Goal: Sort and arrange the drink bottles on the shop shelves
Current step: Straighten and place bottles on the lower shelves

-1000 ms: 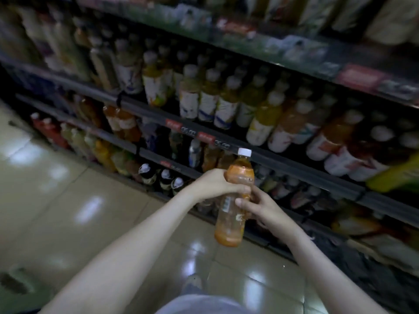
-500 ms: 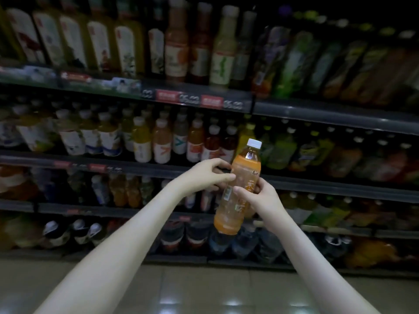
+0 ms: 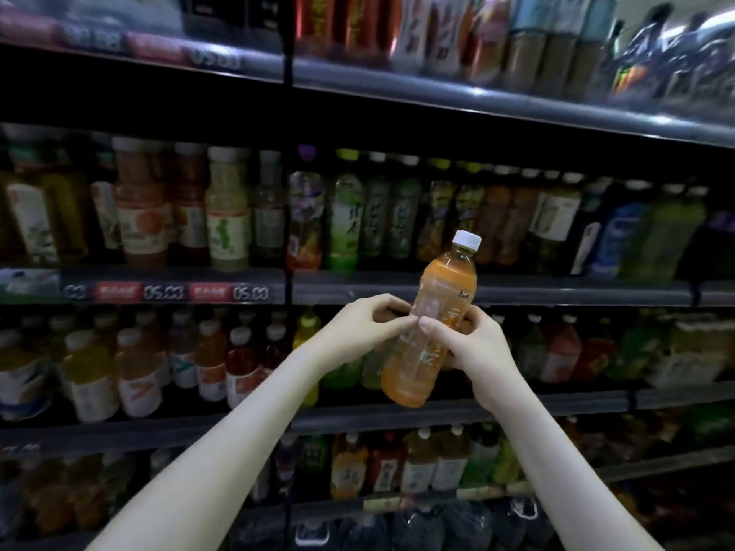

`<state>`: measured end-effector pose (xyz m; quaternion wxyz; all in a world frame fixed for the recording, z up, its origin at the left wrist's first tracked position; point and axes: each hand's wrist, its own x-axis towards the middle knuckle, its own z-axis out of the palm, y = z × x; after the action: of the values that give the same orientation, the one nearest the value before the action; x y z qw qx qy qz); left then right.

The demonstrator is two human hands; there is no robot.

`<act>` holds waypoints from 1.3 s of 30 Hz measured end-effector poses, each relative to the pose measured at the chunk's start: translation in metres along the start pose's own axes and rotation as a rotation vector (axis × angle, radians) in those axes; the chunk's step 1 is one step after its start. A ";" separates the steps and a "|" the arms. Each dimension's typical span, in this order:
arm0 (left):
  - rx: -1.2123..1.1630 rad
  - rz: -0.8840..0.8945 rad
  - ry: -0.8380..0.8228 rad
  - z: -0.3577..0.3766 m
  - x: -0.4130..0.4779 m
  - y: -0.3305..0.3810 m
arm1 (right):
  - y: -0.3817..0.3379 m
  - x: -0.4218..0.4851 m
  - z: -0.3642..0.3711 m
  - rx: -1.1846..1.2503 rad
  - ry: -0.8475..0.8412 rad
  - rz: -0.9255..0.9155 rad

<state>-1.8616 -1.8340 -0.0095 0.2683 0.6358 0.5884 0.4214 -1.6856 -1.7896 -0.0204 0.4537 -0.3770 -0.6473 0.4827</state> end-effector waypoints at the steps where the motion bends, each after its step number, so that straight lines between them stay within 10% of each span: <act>1: -0.006 0.010 -0.008 0.004 0.014 0.003 | -0.001 0.011 -0.009 0.008 0.012 -0.012; 16: 0.253 0.334 0.066 0.082 0.212 0.067 | -0.001 0.164 -0.135 0.012 0.311 -0.431; 27: 0.424 -0.042 0.550 0.124 0.299 0.045 | 0.030 0.276 -0.176 -0.159 0.114 -0.273; 39: 0.599 -0.122 0.618 0.145 0.296 0.035 | 0.054 0.284 -0.157 -0.413 0.080 -0.321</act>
<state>-1.7339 -1.5291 0.0120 -0.0924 0.4936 0.7738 0.3860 -1.6200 -1.4686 0.0101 0.4632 -0.3729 -0.7651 0.2470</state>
